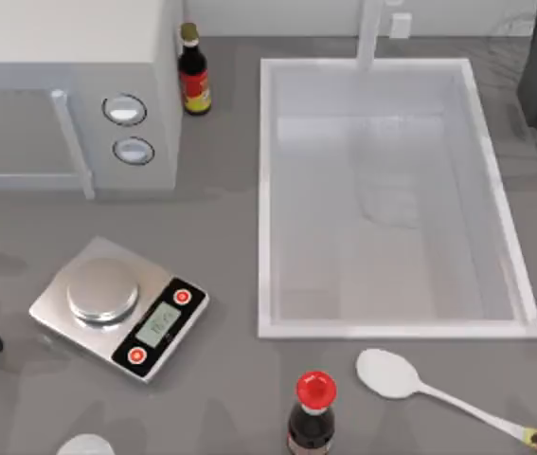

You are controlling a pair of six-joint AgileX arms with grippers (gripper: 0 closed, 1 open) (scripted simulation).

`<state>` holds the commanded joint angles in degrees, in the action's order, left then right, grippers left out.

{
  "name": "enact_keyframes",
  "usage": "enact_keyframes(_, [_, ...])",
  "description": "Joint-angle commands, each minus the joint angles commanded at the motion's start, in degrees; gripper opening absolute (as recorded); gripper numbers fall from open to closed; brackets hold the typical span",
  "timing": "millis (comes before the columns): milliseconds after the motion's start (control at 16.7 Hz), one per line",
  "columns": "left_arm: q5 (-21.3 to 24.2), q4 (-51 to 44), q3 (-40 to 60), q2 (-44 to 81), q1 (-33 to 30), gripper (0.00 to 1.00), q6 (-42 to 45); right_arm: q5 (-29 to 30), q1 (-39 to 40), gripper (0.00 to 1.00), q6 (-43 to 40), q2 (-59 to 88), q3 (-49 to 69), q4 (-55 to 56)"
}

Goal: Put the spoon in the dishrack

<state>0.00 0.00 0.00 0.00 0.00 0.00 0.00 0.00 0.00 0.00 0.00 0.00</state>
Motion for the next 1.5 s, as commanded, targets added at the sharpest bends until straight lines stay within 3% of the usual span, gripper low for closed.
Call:
enact_keyframes(420, [0.0, 0.0, 0.0, 0.0, 0.0, 1.0, 0.0, -0.06, 4.56, 1.0, -3.88, 9.29, 7.78, -7.82])
enact_keyframes(1080, [0.0, 0.0, 0.0, 0.0, 0.0, 1.0, 0.0, 0.35, 24.93, 1.0, -22.31, 65.13, 41.54, -45.03])
enact_keyframes(1500, [0.0, 0.0, 0.0, 0.0, 0.0, 1.0, 0.0, 0.31, 33.06, 1.0, -29.49, 85.15, 55.28, -59.29])
